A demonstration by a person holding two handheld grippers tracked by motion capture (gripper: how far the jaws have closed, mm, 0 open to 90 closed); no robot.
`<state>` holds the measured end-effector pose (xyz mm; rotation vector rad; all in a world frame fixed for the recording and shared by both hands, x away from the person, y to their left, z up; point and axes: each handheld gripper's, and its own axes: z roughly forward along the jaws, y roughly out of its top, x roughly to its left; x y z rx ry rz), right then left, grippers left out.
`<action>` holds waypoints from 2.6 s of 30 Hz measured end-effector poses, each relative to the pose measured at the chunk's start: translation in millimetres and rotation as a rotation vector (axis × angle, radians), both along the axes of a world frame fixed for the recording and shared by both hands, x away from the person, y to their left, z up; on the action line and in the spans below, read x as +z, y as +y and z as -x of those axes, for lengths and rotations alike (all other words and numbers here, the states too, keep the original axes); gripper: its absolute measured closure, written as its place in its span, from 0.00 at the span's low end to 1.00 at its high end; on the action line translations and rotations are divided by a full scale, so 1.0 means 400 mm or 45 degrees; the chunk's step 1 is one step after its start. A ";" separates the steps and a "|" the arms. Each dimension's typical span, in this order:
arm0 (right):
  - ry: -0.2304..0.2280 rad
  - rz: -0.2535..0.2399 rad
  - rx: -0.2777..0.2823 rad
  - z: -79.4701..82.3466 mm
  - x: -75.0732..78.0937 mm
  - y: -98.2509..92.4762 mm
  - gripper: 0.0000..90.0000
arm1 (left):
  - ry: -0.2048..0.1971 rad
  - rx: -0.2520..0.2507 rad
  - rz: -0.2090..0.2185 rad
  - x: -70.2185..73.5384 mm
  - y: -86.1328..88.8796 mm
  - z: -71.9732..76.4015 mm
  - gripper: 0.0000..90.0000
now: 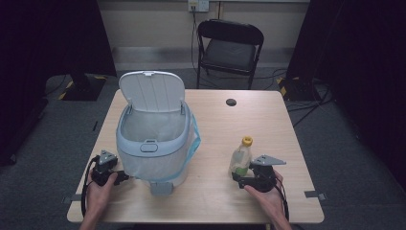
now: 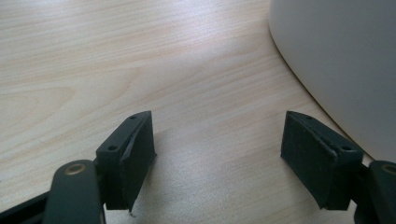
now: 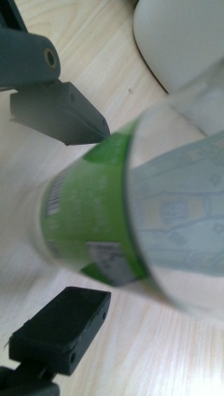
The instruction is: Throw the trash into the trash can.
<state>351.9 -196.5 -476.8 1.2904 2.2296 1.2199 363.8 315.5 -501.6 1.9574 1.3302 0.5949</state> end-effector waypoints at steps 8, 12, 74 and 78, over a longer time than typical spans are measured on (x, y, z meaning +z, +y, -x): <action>-0.023 0.026 0.022 -0.024 -0.008 0.020 0.24 | 0.000 0.000 0.000 0.000 0.000 0.000 0.28; -0.030 0.020 0.019 -0.032 -0.012 0.023 0.25 | 0.000 0.000 0.000 0.000 0.000 0.000 0.28; -0.254 -0.214 0.112 0.021 0.082 0.043 0.31 | 0.000 0.001 0.000 0.000 0.000 0.000 0.28; -0.264 -0.219 0.128 0.023 0.091 0.050 0.31 | 0.000 0.000 0.000 0.000 0.000 0.000 0.28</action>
